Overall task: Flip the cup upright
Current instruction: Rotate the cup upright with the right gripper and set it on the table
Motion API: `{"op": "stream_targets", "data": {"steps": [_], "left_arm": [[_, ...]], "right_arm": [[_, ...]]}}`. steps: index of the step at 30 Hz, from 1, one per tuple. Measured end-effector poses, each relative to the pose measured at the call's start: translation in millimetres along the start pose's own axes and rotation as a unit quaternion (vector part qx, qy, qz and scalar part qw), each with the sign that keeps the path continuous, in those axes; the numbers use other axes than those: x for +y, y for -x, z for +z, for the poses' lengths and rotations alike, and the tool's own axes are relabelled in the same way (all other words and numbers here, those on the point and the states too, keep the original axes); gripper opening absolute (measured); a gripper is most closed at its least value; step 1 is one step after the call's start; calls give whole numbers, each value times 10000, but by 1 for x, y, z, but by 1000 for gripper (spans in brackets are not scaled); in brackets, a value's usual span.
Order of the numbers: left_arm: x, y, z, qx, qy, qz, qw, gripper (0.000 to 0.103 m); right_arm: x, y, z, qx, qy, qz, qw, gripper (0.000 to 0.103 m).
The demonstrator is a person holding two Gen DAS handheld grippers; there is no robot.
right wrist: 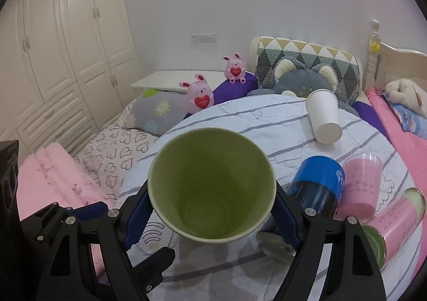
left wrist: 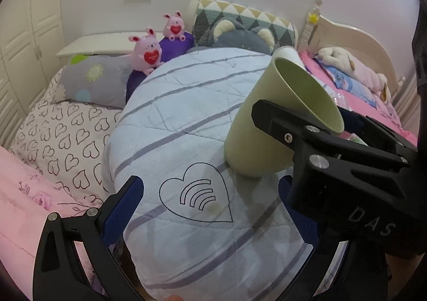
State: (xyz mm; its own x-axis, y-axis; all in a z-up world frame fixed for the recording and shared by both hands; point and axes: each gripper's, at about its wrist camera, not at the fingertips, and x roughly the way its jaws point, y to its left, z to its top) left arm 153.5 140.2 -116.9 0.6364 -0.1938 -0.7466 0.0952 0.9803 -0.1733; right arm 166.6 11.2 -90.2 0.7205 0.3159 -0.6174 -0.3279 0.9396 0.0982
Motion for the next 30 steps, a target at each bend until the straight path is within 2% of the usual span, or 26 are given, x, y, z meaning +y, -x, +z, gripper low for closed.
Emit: {"op": "stream_targets", "data": {"steps": [6, 19, 30], "left_arm": [[-2, -2, -2, 4, -61, 167, 9998, 102], [-9, 10, -4, -119, -154, 194, 9996, 102], [-32, 32, -10, -305, -335, 164, 9988, 102]], "right_arm": [[4, -3, 0, 9, 109, -29, 9999, 81], [6, 13, 3, -144, 184, 27, 9997, 83], [-9, 56, -2, -514, 9, 157, 9986, 84]]}}
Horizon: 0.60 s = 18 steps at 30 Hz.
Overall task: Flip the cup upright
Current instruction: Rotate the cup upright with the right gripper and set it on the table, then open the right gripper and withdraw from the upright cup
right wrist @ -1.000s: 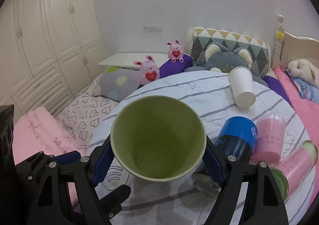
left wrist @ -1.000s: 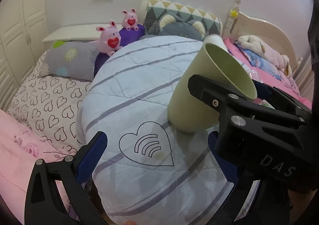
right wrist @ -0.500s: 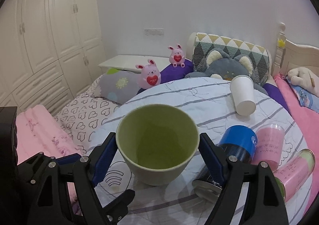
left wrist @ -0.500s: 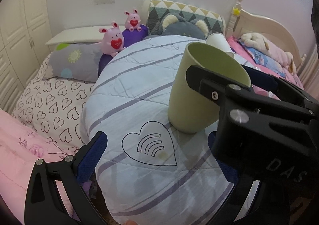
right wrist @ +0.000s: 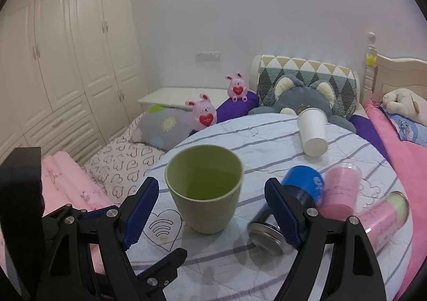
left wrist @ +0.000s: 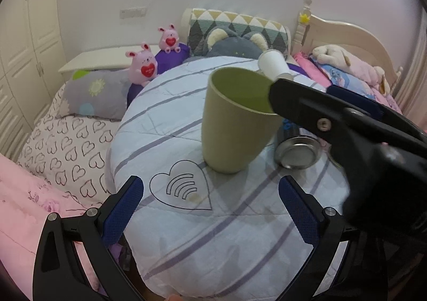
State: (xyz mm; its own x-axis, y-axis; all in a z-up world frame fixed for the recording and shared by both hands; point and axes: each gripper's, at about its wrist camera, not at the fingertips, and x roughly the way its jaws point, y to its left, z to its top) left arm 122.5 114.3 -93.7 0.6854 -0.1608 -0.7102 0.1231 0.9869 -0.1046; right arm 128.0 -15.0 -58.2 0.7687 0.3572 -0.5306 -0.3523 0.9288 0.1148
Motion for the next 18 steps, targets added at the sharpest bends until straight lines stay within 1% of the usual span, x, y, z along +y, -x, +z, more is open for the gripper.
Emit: {"op": "stream_targets", "data": {"steps": [4, 8, 11, 15, 18], "left_arm": [[-13, 16, -1, -148, -61, -39, 9999, 102], [-29, 36, -5, -374, -157, 109, 9991, 102], [-38, 50, -6, -541, -137, 255, 9981, 102], [-48, 65, -8, -662, -46, 250, 9975, 102], [-61, 75, -12, -768, -99, 285, 9966, 102]], "right_arm": [[-10, 24, -3, -117, -62, -92, 9999, 84], [-21, 53, -6, -284, -155, -189, 9993, 84], [-32, 73, -10, -383, -233, -301, 9985, 84], [-47, 97, -17, -504, -318, -477, 9971, 84], [-59, 114, -21, -612, -385, -570, 9958, 84]]}}
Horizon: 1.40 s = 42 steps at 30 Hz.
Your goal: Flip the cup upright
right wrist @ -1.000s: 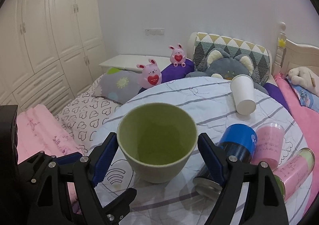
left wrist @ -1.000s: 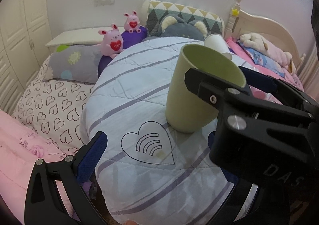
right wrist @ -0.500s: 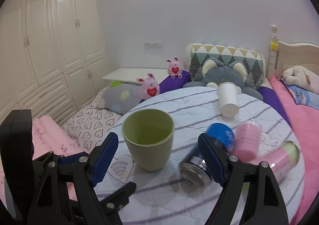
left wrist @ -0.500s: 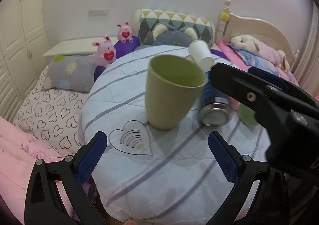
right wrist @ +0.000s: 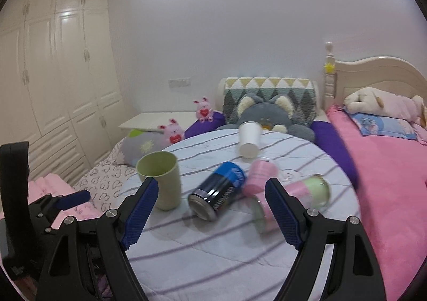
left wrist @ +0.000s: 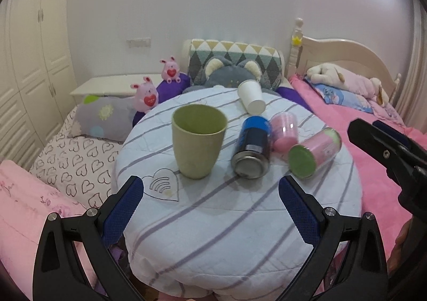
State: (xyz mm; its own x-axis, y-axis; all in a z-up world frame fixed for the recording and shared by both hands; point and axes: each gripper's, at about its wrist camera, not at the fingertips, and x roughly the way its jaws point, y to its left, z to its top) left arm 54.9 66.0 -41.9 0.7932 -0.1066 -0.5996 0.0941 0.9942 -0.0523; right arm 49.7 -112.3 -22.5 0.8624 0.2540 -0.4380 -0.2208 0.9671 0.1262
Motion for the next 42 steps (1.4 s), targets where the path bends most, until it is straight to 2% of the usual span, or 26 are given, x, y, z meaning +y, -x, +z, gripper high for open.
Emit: {"op": "stream_targets", "data": {"steps": [10, 19, 31, 42], "left_arm": [[-41, 28, -3, -356, -271, 269, 9986, 102], [-48, 42, 1, -596, -51, 684, 9959, 103], [-62, 41, 3, -649, -218, 900, 9936, 103], [-62, 40, 4, -642, -194, 896, 9937, 103]], "right_arm": [[-33, 31, -15, -184, -177, -237, 9994, 84], [-45, 38, -21, -274, -265, -213, 9990, 84], [-49, 37, -28, -210, -233, -146, 9994, 84], [-51, 32, -26, -159, -210, -142, 9996, 84]]}}
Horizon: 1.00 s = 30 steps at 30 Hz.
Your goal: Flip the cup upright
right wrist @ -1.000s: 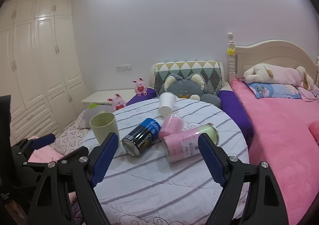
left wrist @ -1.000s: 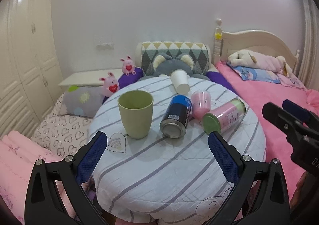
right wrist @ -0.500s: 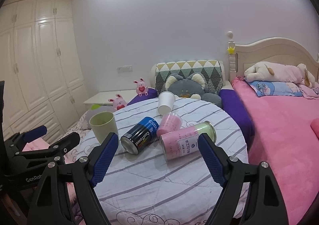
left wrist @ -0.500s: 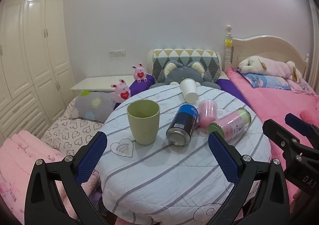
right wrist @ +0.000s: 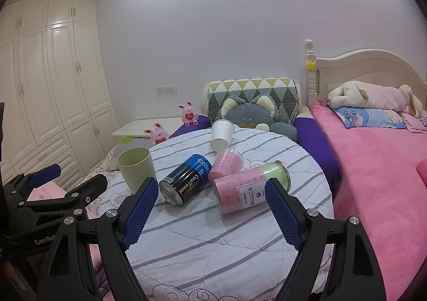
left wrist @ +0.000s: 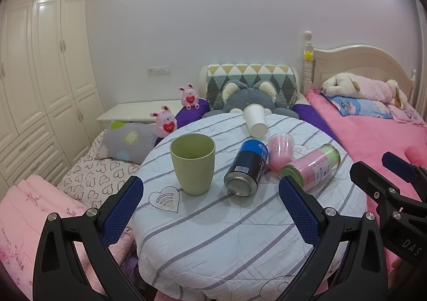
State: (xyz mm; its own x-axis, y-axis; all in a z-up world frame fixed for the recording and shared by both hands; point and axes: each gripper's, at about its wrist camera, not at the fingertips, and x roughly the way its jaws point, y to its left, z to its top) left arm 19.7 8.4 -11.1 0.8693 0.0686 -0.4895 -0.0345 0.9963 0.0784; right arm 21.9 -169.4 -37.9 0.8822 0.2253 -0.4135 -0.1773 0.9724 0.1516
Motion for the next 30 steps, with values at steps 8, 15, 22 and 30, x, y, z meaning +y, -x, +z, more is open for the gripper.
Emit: {"op": "stream_targets", "data": {"steps": [8, 15, 22, 30], "left_arm": [[0, -2, 0, 26, -3, -1, 10000, 103], [2, -9, -4, 88, 13, -23, 10000, 103], [8, -13, -6, 103, 106, -47, 9999, 103], [16, -14, -6, -21, 194, -121, 9997, 103]], "right_arm": [[2, -5, 0, 74, 39, -19, 10000, 84], [5, -7, 0, 138, 76, -28, 9999, 84], [9, -11, 1, 182, 130, -61, 9997, 84], [17, -13, 1, 141, 216, -74, 9996, 84]]}}
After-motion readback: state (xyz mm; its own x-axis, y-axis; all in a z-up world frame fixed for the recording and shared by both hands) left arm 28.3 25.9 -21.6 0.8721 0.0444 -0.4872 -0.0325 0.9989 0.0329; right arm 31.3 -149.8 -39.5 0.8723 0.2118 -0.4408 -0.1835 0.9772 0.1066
